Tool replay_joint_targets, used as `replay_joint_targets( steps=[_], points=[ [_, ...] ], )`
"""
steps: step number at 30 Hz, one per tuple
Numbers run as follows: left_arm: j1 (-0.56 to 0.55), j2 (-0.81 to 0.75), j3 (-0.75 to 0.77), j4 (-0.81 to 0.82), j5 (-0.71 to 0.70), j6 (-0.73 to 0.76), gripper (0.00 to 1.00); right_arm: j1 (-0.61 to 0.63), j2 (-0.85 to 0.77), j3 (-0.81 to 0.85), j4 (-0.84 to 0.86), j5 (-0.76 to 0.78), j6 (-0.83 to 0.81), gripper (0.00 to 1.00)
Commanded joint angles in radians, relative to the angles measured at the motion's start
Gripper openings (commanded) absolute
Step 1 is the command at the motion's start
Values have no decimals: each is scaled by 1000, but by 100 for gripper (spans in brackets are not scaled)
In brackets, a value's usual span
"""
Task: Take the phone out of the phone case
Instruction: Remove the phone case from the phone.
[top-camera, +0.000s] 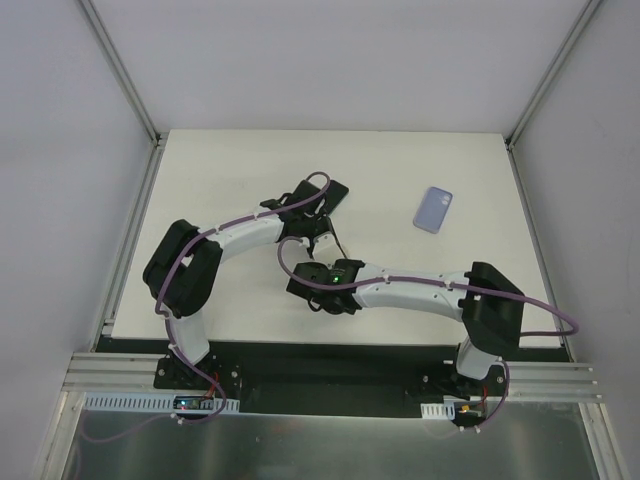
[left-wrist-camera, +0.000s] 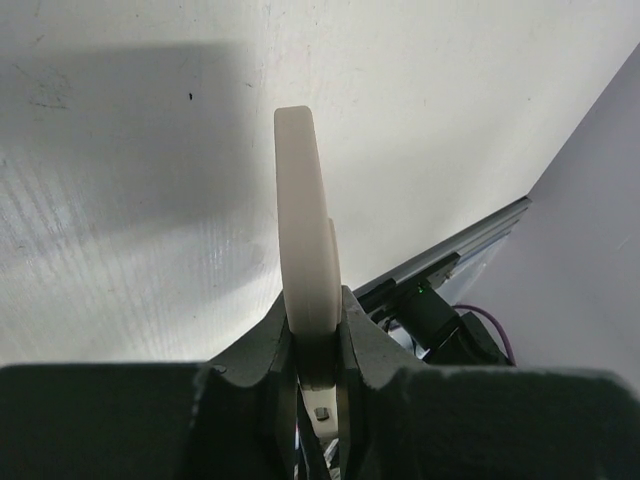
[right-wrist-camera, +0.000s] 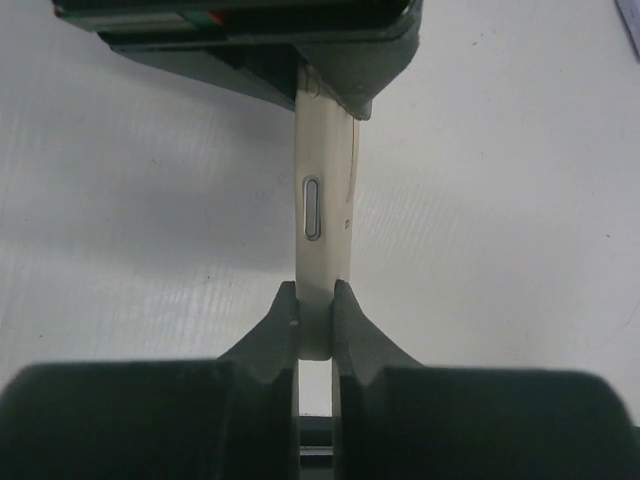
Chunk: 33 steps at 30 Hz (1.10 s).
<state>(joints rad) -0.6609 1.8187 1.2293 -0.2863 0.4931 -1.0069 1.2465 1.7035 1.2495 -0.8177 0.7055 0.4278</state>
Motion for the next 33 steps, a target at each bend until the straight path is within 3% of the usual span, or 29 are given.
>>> replay_joint_targets(
  steps=[1, 3, 6, 7, 10, 11, 13, 14, 18, 19, 20, 22, 23, 25, 26, 29, 33],
  points=[
    [-6, -55, -5, -28, 50, 24, 0, -10, 10, 48, -80, 141, 91, 1],
    [-6, -48, -1, -28, 67, 25, 0, -10, -1, 42, -106, 156, 112, 1],
    [-11, -42, 13, -27, 75, 27, 25, -12, -54, 12, -94, 155, 146, 2],
    [-11, -44, 22, -25, 78, 30, 45, -19, -71, -19, -86, 147, 155, 1],
    [-9, -55, 48, -25, 76, 39, 66, -47, -149, -92, -40, 106, 184, 1],
    [-9, -59, 59, -22, 82, 48, 79, -56, -197, -111, -3, 91, 190, 2],
    [-9, -65, 97, -20, 93, 102, 86, -91, -247, -180, 46, 34, 190, 1],
    [-8, -81, 105, -19, 94, 116, 96, -105, -295, -202, 89, 17, 190, 1],
    [49, -139, 78, -14, 116, 166, 99, -182, -453, -318, 245, -113, 163, 1],
    [69, -154, 23, 74, 165, 156, 99, -199, -488, -347, 285, -147, 160, 2],
    [128, -162, -28, 190, 312, 121, 99, -214, -557, -401, 370, -211, 155, 1],
    [176, -203, -231, 445, 380, -53, 99, -274, -623, -458, 460, -294, 155, 1],
    [210, -208, -281, 665, 407, -97, 99, -295, -680, -484, 562, -386, 157, 1],
    [225, -202, -373, 841, 481, -191, 95, -361, -725, -550, 642, -464, 172, 1],
    [228, -197, -398, 972, 495, -209, 95, -378, -751, -564, 704, -536, 177, 1],
    [227, -177, -467, 1155, 530, -277, 94, -447, -766, -581, 788, -659, 190, 2],
    [225, -89, -495, 1564, 564, -495, 93, -518, -745, -564, 877, -803, 229, 2]
  ],
)
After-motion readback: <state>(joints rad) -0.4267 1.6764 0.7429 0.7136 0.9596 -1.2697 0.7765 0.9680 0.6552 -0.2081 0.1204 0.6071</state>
